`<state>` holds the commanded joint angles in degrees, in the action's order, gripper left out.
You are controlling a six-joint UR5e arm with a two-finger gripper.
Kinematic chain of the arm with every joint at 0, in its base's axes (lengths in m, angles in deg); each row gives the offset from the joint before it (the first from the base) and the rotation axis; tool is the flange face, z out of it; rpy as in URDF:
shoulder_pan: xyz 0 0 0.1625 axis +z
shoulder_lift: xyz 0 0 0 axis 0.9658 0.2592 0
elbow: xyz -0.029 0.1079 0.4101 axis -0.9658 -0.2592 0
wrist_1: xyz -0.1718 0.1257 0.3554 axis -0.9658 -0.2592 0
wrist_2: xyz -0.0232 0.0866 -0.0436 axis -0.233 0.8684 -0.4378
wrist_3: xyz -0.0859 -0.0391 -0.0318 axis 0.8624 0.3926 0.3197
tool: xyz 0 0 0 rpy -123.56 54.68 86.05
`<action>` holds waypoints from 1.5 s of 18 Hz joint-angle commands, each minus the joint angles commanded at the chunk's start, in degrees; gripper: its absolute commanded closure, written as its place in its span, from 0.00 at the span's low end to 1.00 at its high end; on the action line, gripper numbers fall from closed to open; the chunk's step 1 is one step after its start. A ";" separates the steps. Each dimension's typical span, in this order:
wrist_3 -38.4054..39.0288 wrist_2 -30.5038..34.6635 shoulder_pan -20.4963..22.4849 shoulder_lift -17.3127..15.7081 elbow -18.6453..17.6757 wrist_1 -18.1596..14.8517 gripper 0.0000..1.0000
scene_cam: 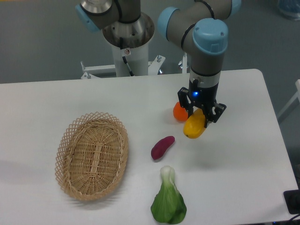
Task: Place the mango on the table
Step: 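Carry the yellow mango in the gripper away from the orange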
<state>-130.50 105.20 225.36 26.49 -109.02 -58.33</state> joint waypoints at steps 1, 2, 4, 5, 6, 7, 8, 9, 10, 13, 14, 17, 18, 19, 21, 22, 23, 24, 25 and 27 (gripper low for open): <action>0.00 0.09 0.00 0.00 -0.17 0.09 0.49; 0.00 0.00 0.09 0.00 -0.18 0.18 0.49; 0.00 0.00 0.09 0.00 -0.18 0.18 0.49; 0.00 0.00 0.09 0.00 -0.18 0.18 0.49; 0.00 0.00 0.09 0.00 -0.18 0.18 0.49; 0.00 0.00 0.17 0.00 -0.09 0.18 0.49; -0.26 0.00 0.26 0.09 -0.17 0.18 0.49; -1.22 0.00 0.35 0.09 -0.18 0.09 0.49; -2.19 0.00 0.61 0.00 -0.26 -0.09 0.49; -2.81 0.00 1.32 -0.52 -0.61 -0.44 0.49; -4.12 0.00 1.84 -0.79 -1.22 -0.35 0.49; -7.20 0.00 2.72 -0.79 -2.02 -0.35 0.49; -7.73 0.00 3.16 -0.79 -2.46 -0.18 0.49; -8.69 0.09 4.12 -0.79 -2.90 0.09 0.49; -12.37 0.09 6.05 -0.62 -4.21 0.44 0.49; -14.66 0.00 7.63 -0.70 -5.09 0.53 0.49; -16.42 -0.09 9.13 -0.62 -5.53 0.44 0.49; -16.87 -0.09 10.18 -0.62 -5.62 0.35 0.49; -16.79 -0.09 10.98 -0.27 -5.62 0.35 0.49; -14.87 -0.09 11.43 0.87 -5.19 0.26 0.49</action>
<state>-145.37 105.11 236.79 27.36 -114.21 -58.06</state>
